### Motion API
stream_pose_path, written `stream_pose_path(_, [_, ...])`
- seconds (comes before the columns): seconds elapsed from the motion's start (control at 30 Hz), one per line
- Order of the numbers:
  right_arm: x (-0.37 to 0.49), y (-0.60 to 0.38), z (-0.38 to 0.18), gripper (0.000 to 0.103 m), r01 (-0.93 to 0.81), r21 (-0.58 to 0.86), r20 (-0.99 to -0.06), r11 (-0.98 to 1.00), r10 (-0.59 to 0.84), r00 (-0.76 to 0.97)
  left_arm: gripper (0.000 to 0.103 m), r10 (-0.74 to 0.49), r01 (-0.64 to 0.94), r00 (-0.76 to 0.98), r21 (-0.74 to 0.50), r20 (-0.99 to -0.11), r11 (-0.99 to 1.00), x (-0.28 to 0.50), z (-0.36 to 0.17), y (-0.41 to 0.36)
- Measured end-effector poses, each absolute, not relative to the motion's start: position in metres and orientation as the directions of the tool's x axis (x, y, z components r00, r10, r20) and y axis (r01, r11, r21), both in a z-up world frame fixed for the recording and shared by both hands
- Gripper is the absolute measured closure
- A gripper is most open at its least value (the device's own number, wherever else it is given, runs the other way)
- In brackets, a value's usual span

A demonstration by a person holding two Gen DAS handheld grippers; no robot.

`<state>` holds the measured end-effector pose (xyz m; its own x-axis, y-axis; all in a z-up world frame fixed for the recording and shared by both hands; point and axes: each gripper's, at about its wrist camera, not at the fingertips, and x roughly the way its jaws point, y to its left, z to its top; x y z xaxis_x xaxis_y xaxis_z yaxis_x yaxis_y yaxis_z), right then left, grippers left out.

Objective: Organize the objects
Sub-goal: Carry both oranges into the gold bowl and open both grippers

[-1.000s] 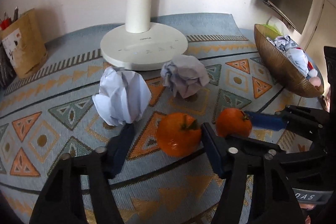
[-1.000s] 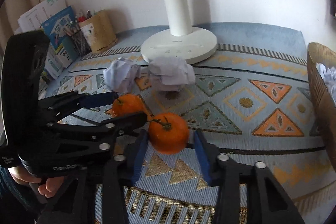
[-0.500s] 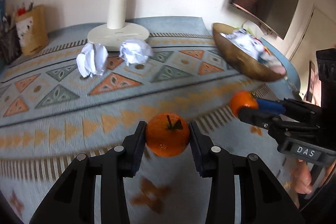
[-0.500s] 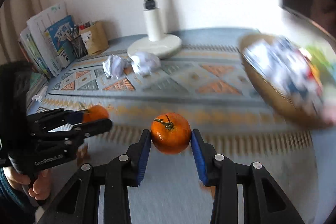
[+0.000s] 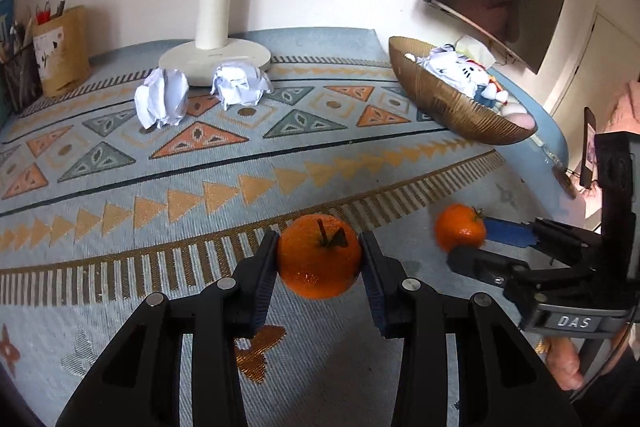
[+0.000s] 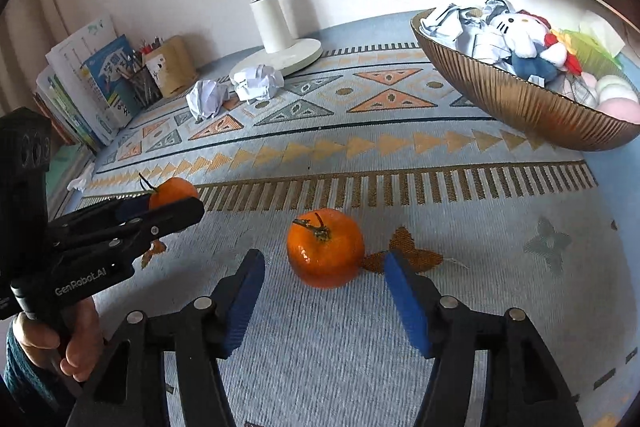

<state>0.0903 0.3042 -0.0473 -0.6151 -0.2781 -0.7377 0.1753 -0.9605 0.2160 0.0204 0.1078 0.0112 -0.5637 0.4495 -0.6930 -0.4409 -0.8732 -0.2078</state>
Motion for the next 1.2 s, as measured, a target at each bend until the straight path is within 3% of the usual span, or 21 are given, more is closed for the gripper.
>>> stream_pose_path(0.1, [0.087, 0.301, -0.048, 0.045, 0.165, 0.220, -0.740, -0.962, -0.274, -0.615, 0.066, 0.449, -0.448, -0.561, -0.201, -0.695, -0.871, 0.021, 0.011, 0.110])
stream_pose_path(0.2, [0.083, 0.295, -0.049, 0.064, 0.157, 0.188, -0.754, -0.969, -0.245, -0.610, 0.066, 0.450, -0.447, -0.559, -0.203, -0.696, -0.871, 0.021, 0.011, 0.110])
stream_pose_path(0.47, [0.098, 0.317, -0.007, 0.064, 0.138, 0.186, -0.675, -0.973, -0.228, -0.702, 0.066, 0.484, -0.555, -0.535, -0.144, -0.692, -0.819, 0.028, 0.037, 0.152])
stream_pose_path(0.6, [0.102, 0.372, 0.059, 0.064, 0.003, 0.142, -0.561, -0.990, -0.083, -0.823, 0.066, 0.586, -0.667, -0.552, -0.108, -0.593, -0.738, 0.014, 0.103, 0.208])
stream_pose_path(0.7, [0.090, 0.432, 0.096, 0.064, -0.154, 0.196, -0.504, -0.968, 0.035, -0.863, 0.066, 0.658, -0.728, -0.533, -0.107, -0.532, -0.677, -0.007, 0.139, 0.251])
stream_pose_path(0.77, [0.074, 0.465, 0.109, 0.064, -0.224, 0.217, -0.499, -0.950, 0.090, -0.862, 0.066, 0.672, -0.744, -0.534, -0.092, -0.513, -0.661, -0.024, 0.151, 0.281])
stream_pose_path(0.9, [0.037, 0.495, 0.112, 0.064, -0.266, 0.210, -0.530, -0.941, 0.119, -0.840, 0.064, 0.735, -0.779, -0.440, -0.187, -0.516, -0.598, -0.056, 0.149, 0.320])
stream_pose_path(0.93, [0.026, 0.500, 0.110, 0.062, -0.273, 0.198, -0.549, -0.941, 0.124, -0.826, 0.050, 0.751, -0.786, -0.415, -0.213, -0.514, -0.580, -0.063, 0.146, 0.326])
stream_pose_path(0.97, [0.015, 0.504, 0.106, 0.051, -0.285, 0.185, -0.570, -0.941, 0.134, -0.811, 0.023, 0.761, -0.781, -0.397, -0.246, -0.514, -0.574, -0.073, 0.141, 0.333])
stream_pose_path(1.0, [0.010, 0.509, 0.103, 0.040, -0.301, 0.178, -0.578, -0.937, 0.148, -0.802, 0.009, 0.757, -0.766, -0.404, -0.264, -0.513, -0.587, -0.080, 0.138, 0.336])
stream_pose_path(1.03, [0.007, 0.513, 0.101, 0.040, -0.311, 0.177, -0.579, -0.934, 0.156, -0.800, 0.003, 0.760, -0.750, -0.411, -0.288, -0.503, -0.596, -0.085, 0.134, 0.336])
stream_pose_path(1.2, [0.020, 0.519, 0.094, 0.040, -0.292, 0.200, -0.579, -0.935, 0.128, -0.805, 0.003, 0.774, -0.717, -0.411, -0.354, -0.481, -0.601, -0.082, 0.131, 0.311])
